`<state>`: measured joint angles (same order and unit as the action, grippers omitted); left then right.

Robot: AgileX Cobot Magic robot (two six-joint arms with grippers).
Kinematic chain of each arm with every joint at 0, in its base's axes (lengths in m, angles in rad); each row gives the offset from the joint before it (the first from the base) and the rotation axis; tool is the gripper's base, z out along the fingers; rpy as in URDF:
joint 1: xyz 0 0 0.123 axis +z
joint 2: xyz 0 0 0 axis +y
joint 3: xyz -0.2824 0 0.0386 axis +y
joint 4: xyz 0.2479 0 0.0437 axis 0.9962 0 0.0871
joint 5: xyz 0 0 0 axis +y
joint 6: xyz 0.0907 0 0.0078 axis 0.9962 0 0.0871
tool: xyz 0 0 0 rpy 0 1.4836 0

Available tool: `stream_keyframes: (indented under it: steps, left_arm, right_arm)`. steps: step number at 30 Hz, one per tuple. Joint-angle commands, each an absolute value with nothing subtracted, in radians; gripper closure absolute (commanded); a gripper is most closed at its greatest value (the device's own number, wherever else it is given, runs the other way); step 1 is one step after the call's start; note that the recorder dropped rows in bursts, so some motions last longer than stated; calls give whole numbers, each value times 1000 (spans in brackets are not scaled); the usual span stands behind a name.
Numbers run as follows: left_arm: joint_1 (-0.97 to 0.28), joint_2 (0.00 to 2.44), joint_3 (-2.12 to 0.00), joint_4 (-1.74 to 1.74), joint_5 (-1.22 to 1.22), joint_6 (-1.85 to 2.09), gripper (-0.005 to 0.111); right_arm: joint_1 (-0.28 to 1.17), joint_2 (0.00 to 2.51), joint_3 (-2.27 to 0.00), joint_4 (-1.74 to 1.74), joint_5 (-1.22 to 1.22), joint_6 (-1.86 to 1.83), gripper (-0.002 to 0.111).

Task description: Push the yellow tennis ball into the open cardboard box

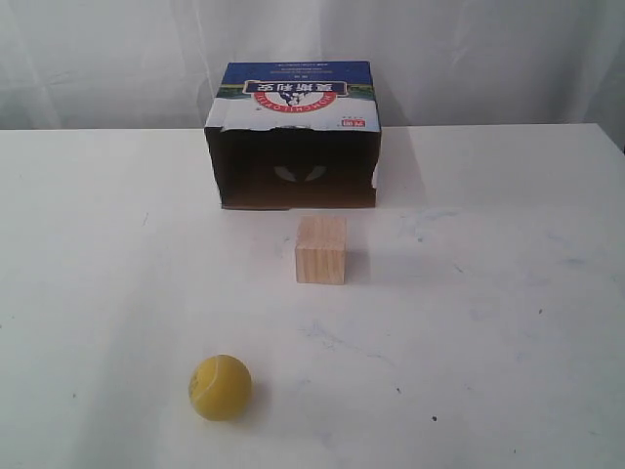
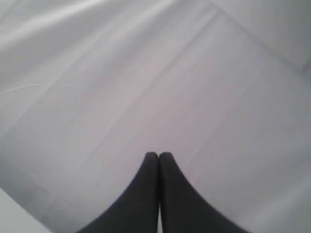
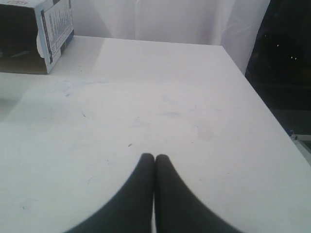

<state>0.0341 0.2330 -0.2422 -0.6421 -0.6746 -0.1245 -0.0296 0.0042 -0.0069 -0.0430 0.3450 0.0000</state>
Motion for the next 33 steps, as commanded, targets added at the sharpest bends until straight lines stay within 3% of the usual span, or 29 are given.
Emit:
stream_keyframes:
  steps: [1, 2, 4, 8, 10, 16, 20, 33]
  left_arm:
    - [8, 696, -671, 219, 151, -157, 107]
    - [-2, 861, -811, 311, 410, -163, 107]
    - [-4, 1017, -915, 209, 581, 36, 107]
    - [-70, 1082, -849, -605, 654, 753, 107]
    - [-158, 1084, -698, -1150, 687, 1177, 107]
    - [-347, 1084, -416, -1692, 464, 1482, 107]
    - [-361, 1087, -336, -1744, 384, 1521, 107]
    - [-361, 1334, -327, -1744, 481, 1640, 107]
  right_arm:
    - [-31, 0, 0, -44, 342, 5, 108]
    - [-31, 0, 0, -44, 342, 5, 108]
    - [-31, 0, 0, -44, 342, 5, 108]
    - [-31, 0, 0, -44, 342, 5, 108]
    - [-31, 0, 0, -44, 342, 5, 108]
    - [-31, 0, 0, -44, 342, 5, 108]
    - [-31, 0, 0, -44, 342, 5, 108]
    - [-31, 0, 0, -44, 342, 5, 108]
